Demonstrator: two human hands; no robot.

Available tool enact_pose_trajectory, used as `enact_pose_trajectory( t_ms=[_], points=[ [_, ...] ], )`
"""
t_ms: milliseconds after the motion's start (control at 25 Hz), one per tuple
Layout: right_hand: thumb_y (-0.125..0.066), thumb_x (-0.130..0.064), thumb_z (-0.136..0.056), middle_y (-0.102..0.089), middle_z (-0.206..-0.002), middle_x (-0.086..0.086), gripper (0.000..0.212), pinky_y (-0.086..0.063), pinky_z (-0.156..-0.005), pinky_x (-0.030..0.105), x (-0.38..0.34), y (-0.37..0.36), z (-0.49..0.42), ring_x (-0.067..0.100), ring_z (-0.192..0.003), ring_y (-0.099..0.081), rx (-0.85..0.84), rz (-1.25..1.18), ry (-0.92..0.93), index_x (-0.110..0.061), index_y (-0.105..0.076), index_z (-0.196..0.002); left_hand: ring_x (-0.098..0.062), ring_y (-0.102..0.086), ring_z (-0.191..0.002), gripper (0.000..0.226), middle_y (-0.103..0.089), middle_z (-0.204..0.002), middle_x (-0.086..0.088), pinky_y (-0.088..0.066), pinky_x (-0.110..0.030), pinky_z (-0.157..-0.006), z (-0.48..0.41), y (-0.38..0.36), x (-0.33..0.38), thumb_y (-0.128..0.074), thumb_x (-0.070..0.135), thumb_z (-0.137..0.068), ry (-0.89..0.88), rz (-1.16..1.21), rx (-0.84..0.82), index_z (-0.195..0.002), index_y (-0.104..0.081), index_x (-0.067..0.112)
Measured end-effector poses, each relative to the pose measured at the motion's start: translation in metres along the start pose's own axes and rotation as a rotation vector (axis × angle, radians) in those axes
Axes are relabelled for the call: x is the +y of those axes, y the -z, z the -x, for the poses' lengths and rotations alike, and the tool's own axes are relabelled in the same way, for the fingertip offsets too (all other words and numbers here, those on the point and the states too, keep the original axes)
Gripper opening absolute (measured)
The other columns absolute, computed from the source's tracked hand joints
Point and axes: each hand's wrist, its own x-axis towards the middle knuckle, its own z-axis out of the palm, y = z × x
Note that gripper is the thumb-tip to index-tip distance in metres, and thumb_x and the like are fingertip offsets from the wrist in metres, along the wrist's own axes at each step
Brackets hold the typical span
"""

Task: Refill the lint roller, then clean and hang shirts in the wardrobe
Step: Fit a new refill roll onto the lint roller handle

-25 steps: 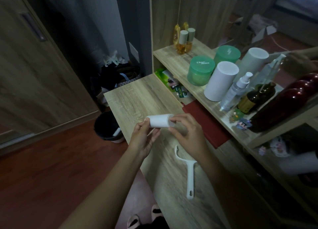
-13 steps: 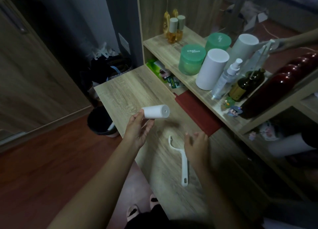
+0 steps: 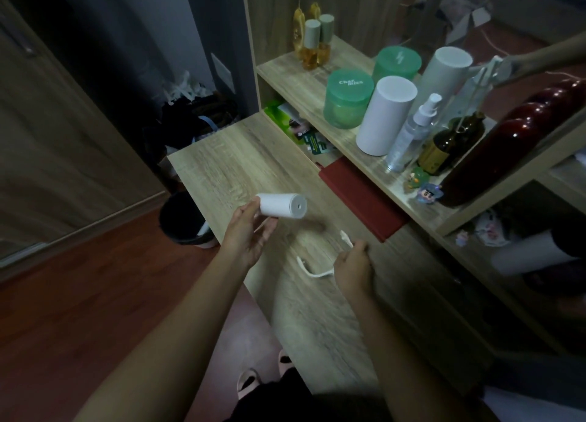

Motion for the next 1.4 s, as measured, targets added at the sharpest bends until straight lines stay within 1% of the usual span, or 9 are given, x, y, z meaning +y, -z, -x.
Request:
enact_pose_trajectory(
  t_ms=[160,240,320,480,600,880,1160,1280,1400],
  points=[
    [-0.042,-0.019,-0.096,-0.066,-0.085,0.007,0.019,-0.045,-0.057,0.033,-0.025,0.024,-0.006,0.022,-0.07,-0.062,-0.077,-0.036,0.379,-0.016,-0.054,-0.11,-0.012,-0.059,-0.092,0.006,-0.058,-0.101,-0.005,-0.058,-0.025,-0.066,-0.009,0.011,0.007,-0.056,0.021,-0.093,0.039,-0.121,-0.005,-0.098,-0.055,0.018],
    [-0.043,-0.022,-0.097,-0.068,-0.078,-0.001,0.022,-0.041,-0.051,0.021,-0.041,0.038,-0.008,0.004,-0.059,-0.057,-0.092,-0.057,0.554,-0.019,-0.059,-0.11,-0.012,-0.059,-0.092,0.007,-0.058,-0.102,-0.005,-0.057,-0.028,-0.074,-0.013,0.014,0.011,-0.056,0.019,-0.092,0.043,-0.182,-0.025,-0.099,-0.057,0.018],
    [-0.043,-0.02,-0.097,-0.069,-0.084,-0.006,0.024,-0.035,-0.049,0.009,-0.056,0.049,-0.011,-0.006,-0.054,-0.054,-0.104,-0.079,0.643,-0.017,-0.062,-0.111,-0.014,-0.058,-0.094,0.008,-0.058,-0.104,-0.006,-0.054,-0.032,-0.082,-0.014,0.014,0.012,-0.055,0.018,-0.093,0.052,-0.239,-0.059,-0.1,-0.057,0.017],
    [-0.042,-0.017,-0.097,-0.071,-0.09,-0.003,0.025,-0.035,-0.051,0.002,-0.07,0.053,-0.015,-0.018,-0.059,-0.053,-0.138,-0.092,0.673,-0.014,-0.064,-0.109,-0.019,-0.058,-0.098,0.01,-0.057,-0.11,-0.01,-0.054,-0.033,-0.082,-0.015,0.012,0.009,-0.055,0.019,-0.093,0.082,-0.337,-0.152,-0.102,-0.059,0.015],
    [-0.042,-0.017,-0.097,-0.071,-0.09,-0.006,0.026,-0.034,-0.05,0.003,-0.074,0.053,-0.016,-0.018,-0.057,-0.053,-0.161,-0.096,0.68,-0.015,-0.063,-0.112,-0.018,-0.059,-0.097,0.009,-0.059,-0.105,-0.009,-0.055,-0.031,-0.078,-0.012,0.01,0.006,-0.056,0.02,-0.092,0.095,-0.379,-0.205,-0.1,-0.06,0.016],
    [-0.043,-0.019,-0.097,-0.071,-0.087,-0.006,0.025,-0.036,-0.053,0.004,-0.079,0.049,-0.021,-0.015,-0.06,-0.055,-0.211,-0.115,0.697,-0.015,-0.063,-0.111,-0.015,-0.06,-0.093,0.006,-0.062,-0.096,-0.005,-0.054,-0.03,-0.083,-0.007,0.006,0.005,-0.054,0.018,-0.093,0.097,-0.39,-0.257,-0.095,-0.06,0.017],
    [-0.044,-0.02,-0.097,-0.071,-0.086,-0.008,0.023,-0.038,-0.054,0.004,-0.082,0.05,-0.025,-0.014,-0.061,-0.056,-0.273,-0.137,0.696,-0.016,-0.062,-0.111,-0.015,-0.06,-0.091,0.011,-0.061,-0.098,-0.007,-0.058,-0.025,-0.069,-0.006,0.002,0.006,-0.052,0.017,-0.094,0.112,-0.394,-0.321,-0.101,-0.06,0.017],
    [-0.044,-0.022,-0.097,-0.071,-0.086,-0.009,0.022,-0.037,-0.054,0.005,-0.082,0.047,-0.027,-0.012,-0.063,-0.058,-0.266,-0.139,0.695,-0.018,-0.062,-0.11,-0.018,-0.059,-0.094,0.014,-0.06,-0.101,-0.01,-0.054,-0.032,-0.082,-0.004,-0.003,0.003,-0.048,0.015,-0.095,0.126,-0.354,-0.351,-0.104,-0.059,0.017],
    [-0.044,-0.022,-0.097,-0.072,-0.087,-0.009,0.022,-0.036,-0.054,0.005,-0.082,0.045,-0.028,-0.011,-0.062,-0.057,-0.247,-0.127,0.696,-0.019,-0.062,-0.11,-0.026,-0.054,-0.109,0.015,-0.056,-0.114,-0.018,-0.045,-0.043,-0.099,-0.003,-0.004,-0.001,-0.049,0.017,-0.096,0.138,-0.305,-0.361,-0.108,-0.058,0.016]
  ],
)
